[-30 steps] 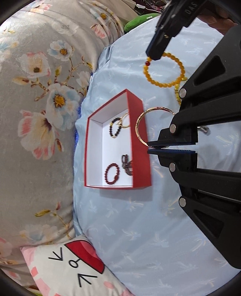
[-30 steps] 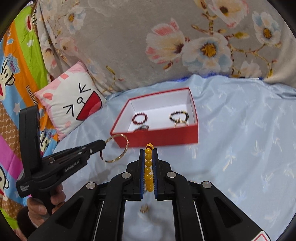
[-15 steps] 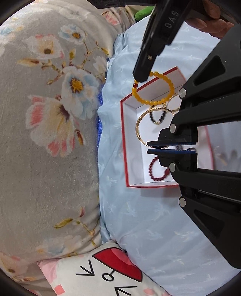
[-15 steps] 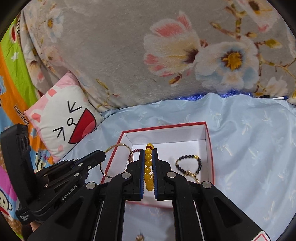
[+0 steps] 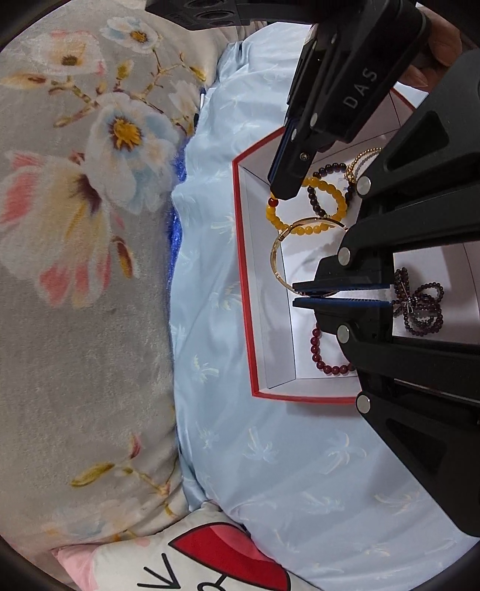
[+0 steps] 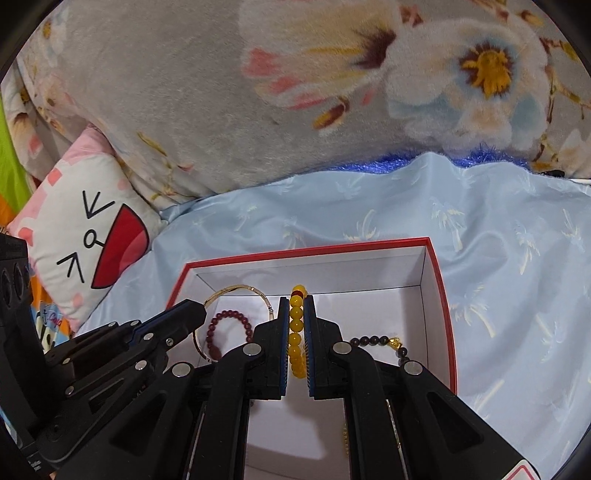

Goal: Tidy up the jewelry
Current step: 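Carry the bangle and yellow bracelet into the red box and open both tools, then move both tools back to the watches and grasp a watch with the left tool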

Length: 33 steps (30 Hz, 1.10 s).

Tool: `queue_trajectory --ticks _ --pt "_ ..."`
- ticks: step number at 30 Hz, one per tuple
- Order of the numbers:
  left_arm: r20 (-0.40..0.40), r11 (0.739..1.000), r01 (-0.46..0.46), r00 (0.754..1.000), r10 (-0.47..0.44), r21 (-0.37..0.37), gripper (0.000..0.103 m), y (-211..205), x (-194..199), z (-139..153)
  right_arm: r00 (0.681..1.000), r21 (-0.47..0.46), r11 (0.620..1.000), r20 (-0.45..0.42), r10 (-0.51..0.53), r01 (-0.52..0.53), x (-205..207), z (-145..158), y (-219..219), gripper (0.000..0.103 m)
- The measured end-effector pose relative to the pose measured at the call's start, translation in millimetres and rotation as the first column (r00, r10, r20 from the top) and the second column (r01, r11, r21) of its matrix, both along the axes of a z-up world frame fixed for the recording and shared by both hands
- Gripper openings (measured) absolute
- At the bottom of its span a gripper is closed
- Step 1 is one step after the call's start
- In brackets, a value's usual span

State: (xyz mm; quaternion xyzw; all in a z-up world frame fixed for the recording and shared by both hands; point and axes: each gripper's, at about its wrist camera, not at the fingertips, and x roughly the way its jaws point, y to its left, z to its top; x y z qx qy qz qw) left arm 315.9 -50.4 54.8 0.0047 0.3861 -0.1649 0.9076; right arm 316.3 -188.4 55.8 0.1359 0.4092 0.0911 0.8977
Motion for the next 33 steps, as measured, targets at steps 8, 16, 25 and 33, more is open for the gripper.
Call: queue_trajectory --ticks 8,16,25,33 --pt "0.027 0.999 -0.008 1.0 0.007 0.042 0.012 -11 -6 -2 0.999 -0.02 0.999 0.018 -0.033 0.034 -5 0 -9 0.033" --pt "0.041 0.999 -0.039 0.998 0.038 0.016 0.037 -1 -29 14 0.996 -0.004 0.999 0.08 -0.049 0.049 -42 24 -21 0.034" --pt "0.08 0.999 -0.03 0.996 0.028 0.029 0.037 4 -80 30 0.99 -0.03 0.999 0.135 -0.031 0.036 -107 41 -15 0.034" --pt "0.059 0.999 -0.04 0.998 0.039 0.018 0.037 20 -126 30 0.989 -0.099 0.994 0.146 -0.021 0.036 -169 42 -6 0.034"
